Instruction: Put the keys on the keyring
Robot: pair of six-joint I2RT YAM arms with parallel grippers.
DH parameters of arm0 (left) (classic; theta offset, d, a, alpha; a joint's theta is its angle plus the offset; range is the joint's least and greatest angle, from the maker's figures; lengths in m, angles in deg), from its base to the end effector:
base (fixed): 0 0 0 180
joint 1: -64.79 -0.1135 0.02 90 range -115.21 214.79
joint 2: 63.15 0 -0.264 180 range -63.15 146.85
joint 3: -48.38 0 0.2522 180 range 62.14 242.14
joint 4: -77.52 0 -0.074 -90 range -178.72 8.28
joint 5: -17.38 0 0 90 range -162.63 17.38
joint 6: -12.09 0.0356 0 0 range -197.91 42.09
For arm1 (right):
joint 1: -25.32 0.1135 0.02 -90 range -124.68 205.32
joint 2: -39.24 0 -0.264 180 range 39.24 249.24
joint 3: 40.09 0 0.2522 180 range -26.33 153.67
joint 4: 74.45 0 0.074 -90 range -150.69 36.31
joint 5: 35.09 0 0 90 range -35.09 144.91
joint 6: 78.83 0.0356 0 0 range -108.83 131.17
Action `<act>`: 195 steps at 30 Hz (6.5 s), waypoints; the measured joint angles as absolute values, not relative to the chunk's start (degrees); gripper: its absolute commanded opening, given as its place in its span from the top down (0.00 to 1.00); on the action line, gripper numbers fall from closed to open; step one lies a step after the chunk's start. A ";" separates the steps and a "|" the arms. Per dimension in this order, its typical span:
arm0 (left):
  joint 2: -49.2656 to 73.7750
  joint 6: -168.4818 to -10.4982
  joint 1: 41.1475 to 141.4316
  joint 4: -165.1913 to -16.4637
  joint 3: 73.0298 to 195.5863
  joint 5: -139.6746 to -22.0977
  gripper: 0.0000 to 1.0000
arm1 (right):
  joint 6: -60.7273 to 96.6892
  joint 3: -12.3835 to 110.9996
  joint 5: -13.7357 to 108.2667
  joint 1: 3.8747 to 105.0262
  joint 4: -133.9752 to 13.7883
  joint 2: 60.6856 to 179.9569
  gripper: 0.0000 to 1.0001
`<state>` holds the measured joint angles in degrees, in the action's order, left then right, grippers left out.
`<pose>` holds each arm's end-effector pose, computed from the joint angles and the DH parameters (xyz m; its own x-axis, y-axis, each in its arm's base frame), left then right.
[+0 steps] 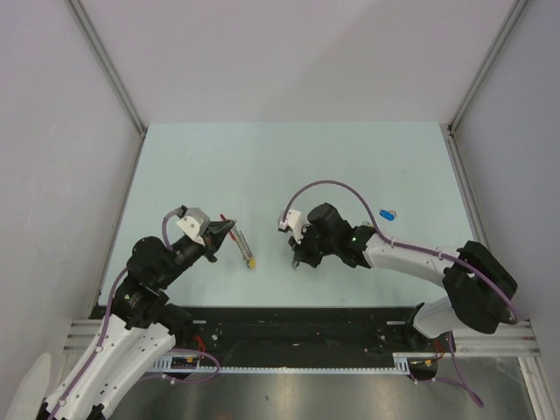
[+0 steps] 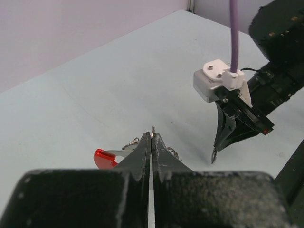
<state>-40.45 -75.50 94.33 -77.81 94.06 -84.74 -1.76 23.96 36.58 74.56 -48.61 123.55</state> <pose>0.0984 -0.0644 0.3106 0.0023 0.0459 -0.9989 0.6651 0.7459 0.0358 0.1908 0.2385 0.2112 -0.2658 -0.6337 -0.7265 -0.9448 0.3209 0.0657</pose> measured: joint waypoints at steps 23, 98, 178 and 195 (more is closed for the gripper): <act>-41.90 -75.50 94.33 -77.83 93.82 -83.28 1.00 | 9.65 -4.33 64.82 86.86 -108.33 128.62 1.00; -41.96 -75.50 94.29 -77.81 93.75 -83.17 1.00 | 29.17 37.62 73.30 90.36 -27.83 141.72 0.70; -27.27 -73.57 94.26 -80.95 99.20 -102.16 1.00 | 9.10 16.66 50.92 75.21 -50.41 89.74 1.00; -8.61 -61.99 94.44 -85.13 111.66 -128.83 1.00 | -2.57 14.82 32.82 71.43 -58.95 82.62 1.00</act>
<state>-8.61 -61.99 94.44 -85.13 111.66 -128.83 -2.57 14.82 32.82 71.43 -58.95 82.62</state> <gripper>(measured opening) 0.007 0.010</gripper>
